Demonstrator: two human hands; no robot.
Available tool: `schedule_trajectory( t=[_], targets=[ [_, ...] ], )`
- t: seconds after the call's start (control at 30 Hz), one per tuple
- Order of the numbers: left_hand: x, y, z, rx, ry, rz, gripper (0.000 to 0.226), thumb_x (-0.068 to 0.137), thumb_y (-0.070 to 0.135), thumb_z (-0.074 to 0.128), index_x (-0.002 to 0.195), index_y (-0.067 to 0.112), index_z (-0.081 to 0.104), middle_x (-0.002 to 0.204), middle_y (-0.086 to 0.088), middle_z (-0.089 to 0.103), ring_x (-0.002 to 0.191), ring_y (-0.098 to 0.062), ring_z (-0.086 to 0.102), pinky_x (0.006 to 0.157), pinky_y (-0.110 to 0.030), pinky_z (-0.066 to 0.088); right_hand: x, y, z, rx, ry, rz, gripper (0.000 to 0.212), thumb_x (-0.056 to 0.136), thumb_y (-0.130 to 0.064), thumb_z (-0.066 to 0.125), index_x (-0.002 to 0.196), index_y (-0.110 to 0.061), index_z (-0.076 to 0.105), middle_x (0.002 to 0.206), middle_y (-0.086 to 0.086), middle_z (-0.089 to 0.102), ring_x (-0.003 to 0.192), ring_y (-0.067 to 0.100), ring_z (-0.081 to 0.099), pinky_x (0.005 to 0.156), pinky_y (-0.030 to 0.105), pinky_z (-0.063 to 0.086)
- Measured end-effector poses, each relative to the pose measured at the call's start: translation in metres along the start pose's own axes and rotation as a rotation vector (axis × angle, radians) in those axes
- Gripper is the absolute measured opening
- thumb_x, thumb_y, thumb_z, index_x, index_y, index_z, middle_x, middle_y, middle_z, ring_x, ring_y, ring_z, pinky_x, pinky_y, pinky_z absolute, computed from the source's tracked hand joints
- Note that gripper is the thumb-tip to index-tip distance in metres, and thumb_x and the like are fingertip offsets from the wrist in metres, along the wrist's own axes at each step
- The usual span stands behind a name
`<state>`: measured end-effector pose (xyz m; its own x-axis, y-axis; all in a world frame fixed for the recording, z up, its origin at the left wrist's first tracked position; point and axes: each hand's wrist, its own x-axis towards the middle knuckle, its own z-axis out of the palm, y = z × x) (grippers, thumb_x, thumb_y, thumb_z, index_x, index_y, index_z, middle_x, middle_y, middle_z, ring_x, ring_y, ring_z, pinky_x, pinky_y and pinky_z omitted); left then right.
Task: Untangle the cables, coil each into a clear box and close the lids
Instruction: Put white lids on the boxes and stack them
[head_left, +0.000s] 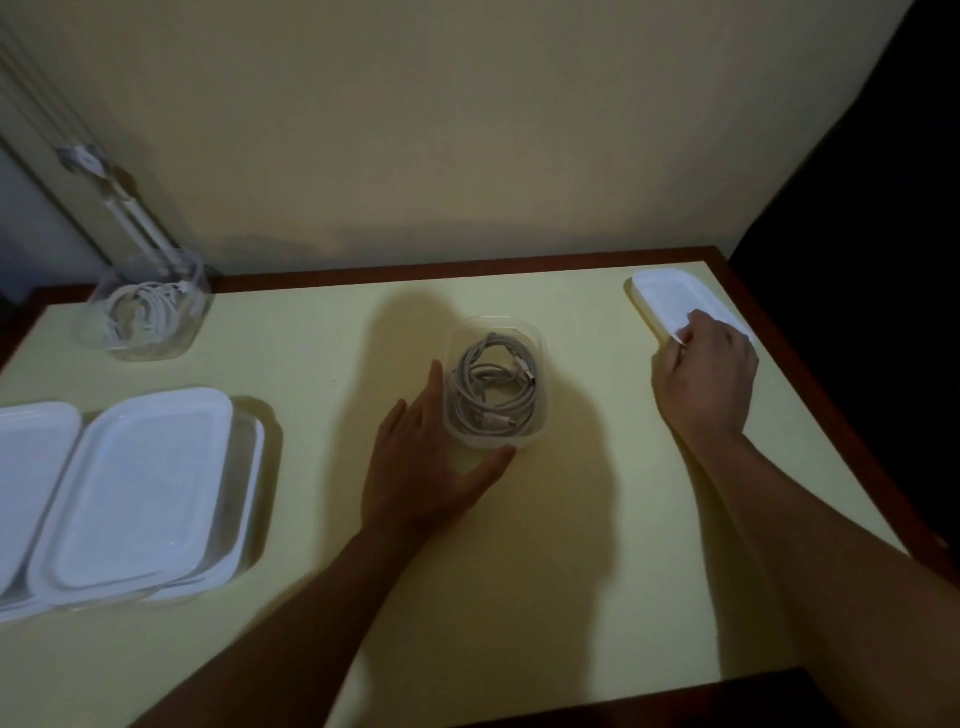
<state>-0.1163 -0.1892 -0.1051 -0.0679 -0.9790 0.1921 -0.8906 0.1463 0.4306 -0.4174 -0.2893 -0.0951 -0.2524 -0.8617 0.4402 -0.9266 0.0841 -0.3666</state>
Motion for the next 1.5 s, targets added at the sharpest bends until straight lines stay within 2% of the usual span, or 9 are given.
schedule_trajectory(
  t=[0.07,0.27,0.5,0.63,0.73,0.83,0.93,1.07,1.5],
  targets=[
    [-0.002,0.001,-0.001,-0.016,0.006,0.006,0.114,0.077,0.091,0.025,0.159,0.014,0.008,0.165,-0.003,0.024,0.146,-0.013,0.033,0.122,-0.041,0.021,-0.002,-0.002,-0.003,-0.010,0.019,-0.059,0.033,0.095,-0.017,0.048,0.125,-0.005,0.057,0.123,0.013,0.064,0.120,0.032,0.053,0.117,0.047,0.032],
    [0.000,0.003,-0.002,0.009,0.006,-0.009,0.116,0.074,0.093,0.020,0.159,0.016,0.014,0.165,-0.001,0.023,0.146,-0.012,0.032,0.121,-0.040,0.022,-0.027,-0.026,-0.015,0.122,-0.016,-0.349,0.015,0.094,-0.015,0.055,0.107,-0.008,0.060,0.139,0.009,0.060,0.135,0.029,0.047,0.120,0.048,0.028],
    [0.001,0.006,-0.003,-0.009,0.032,-0.042,0.114,0.073,0.094,0.031,0.158,0.019,0.020,0.162,0.001,0.031,0.143,-0.013,0.037,0.120,-0.042,0.025,-0.064,-0.100,-0.040,0.380,-0.171,-0.527,0.021,0.088,-0.021,0.072,0.103,-0.008,0.065,0.123,0.002,0.067,0.114,0.020,0.058,0.086,0.034,0.053],
    [-0.001,0.006,-0.003,-0.029,0.029,-0.044,0.111,0.075,0.088,0.038,0.159,0.018,0.018,0.162,-0.001,0.032,0.143,-0.016,0.039,0.120,-0.041,0.023,-0.075,-0.126,-0.042,0.317,-0.224,-0.740,0.021,0.089,-0.025,0.072,0.098,-0.008,0.065,0.119,0.008,0.069,0.107,0.027,0.063,0.077,0.038,0.056],
    [-0.001,0.001,-0.001,-0.036,-0.003,-0.007,0.107,0.077,0.080,0.033,0.159,0.014,0.015,0.163,-0.006,0.027,0.144,-0.021,0.038,0.120,-0.041,0.019,-0.080,-0.140,-0.037,0.220,-0.246,-0.828,0.033,0.093,-0.043,0.061,0.087,-0.011,0.062,0.119,0.007,0.071,0.102,0.029,0.064,0.073,0.043,0.055],
    [-0.001,-0.002,0.000,-0.010,0.008,0.021,0.104,0.078,0.082,0.033,0.157,0.015,0.024,0.164,-0.004,0.026,0.145,-0.020,0.037,0.121,-0.042,0.022,-0.073,-0.153,-0.035,0.170,-0.214,-0.771,0.041,0.093,-0.050,0.055,0.092,-0.010,0.066,0.118,0.010,0.071,0.096,0.032,0.064,0.074,0.045,0.054],
    [0.000,0.005,-0.001,-0.051,0.090,0.015,0.101,0.080,0.085,0.040,0.154,0.018,0.026,0.158,-0.006,0.038,0.139,-0.021,0.045,0.116,-0.049,0.034,-0.057,-0.154,-0.025,0.028,-0.260,-0.600,0.060,0.093,-0.058,0.040,0.122,-0.010,0.063,0.145,0.019,0.054,0.123,0.041,0.056,0.097,0.051,0.047],
    [0.000,0.006,0.000,-0.065,0.099,0.020,0.105,0.079,0.090,0.035,0.156,0.019,0.025,0.157,-0.005,0.041,0.139,-0.022,0.047,0.115,-0.052,0.036,-0.049,-0.148,-0.005,-0.207,-0.488,-0.504,0.087,0.090,-0.069,0.004,0.158,-0.020,0.026,0.166,0.022,0.016,0.151,0.046,0.016,0.118,0.062,0.019],
    [0.001,0.000,0.007,-0.169,0.112,0.078,0.102,0.083,0.080,0.049,0.157,0.017,0.021,0.154,-0.003,0.045,0.134,-0.017,0.051,0.112,-0.045,0.040,-0.056,-0.159,0.009,-0.180,-0.505,-0.418,0.076,0.096,-0.063,0.014,0.161,-0.023,0.017,0.167,0.020,0.012,0.152,0.044,0.014,0.116,0.064,0.027]
  ],
)
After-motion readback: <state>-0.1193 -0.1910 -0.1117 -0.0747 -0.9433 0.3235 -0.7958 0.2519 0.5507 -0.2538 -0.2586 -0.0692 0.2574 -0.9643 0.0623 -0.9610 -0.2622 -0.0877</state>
